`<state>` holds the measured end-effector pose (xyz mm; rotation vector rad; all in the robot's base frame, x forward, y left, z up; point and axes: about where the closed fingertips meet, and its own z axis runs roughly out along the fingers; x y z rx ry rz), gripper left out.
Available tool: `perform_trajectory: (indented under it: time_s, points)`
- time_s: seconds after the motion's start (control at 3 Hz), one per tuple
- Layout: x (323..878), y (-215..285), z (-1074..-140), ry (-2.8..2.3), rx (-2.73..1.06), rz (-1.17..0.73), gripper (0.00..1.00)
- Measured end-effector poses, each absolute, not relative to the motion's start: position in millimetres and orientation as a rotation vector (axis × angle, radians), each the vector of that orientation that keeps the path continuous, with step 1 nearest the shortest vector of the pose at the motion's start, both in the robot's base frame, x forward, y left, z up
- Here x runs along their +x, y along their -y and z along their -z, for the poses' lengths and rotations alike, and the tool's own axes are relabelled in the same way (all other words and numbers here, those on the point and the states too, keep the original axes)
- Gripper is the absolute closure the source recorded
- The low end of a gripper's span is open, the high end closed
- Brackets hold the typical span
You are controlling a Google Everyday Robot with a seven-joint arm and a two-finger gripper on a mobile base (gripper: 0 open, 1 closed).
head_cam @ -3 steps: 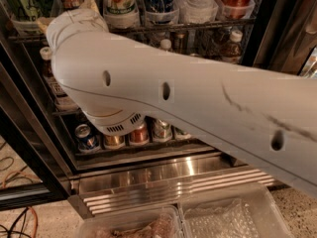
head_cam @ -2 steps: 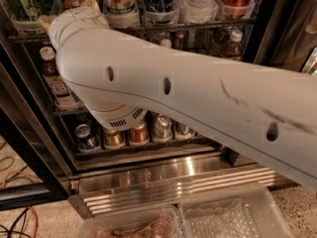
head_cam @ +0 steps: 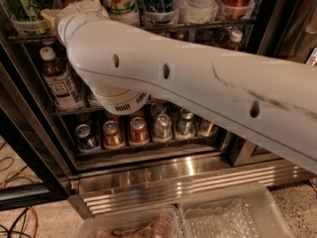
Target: Pick redbull can from top shelf of fridge
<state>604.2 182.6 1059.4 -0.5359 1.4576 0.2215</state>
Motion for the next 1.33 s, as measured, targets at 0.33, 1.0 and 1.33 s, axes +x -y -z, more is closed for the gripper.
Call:
perform_trajectory:
  time_s: [0.33, 1.0, 1.33]
  points:
    - [616, -180, -1061, -1.455, -0.544, -0.219, 0.33]
    - [622, -167, -1068, -1.453, -0.55, -0.185, 0.33]
    - [619, -166, -1081, -1.425, -0.558, -0.178, 0.33]
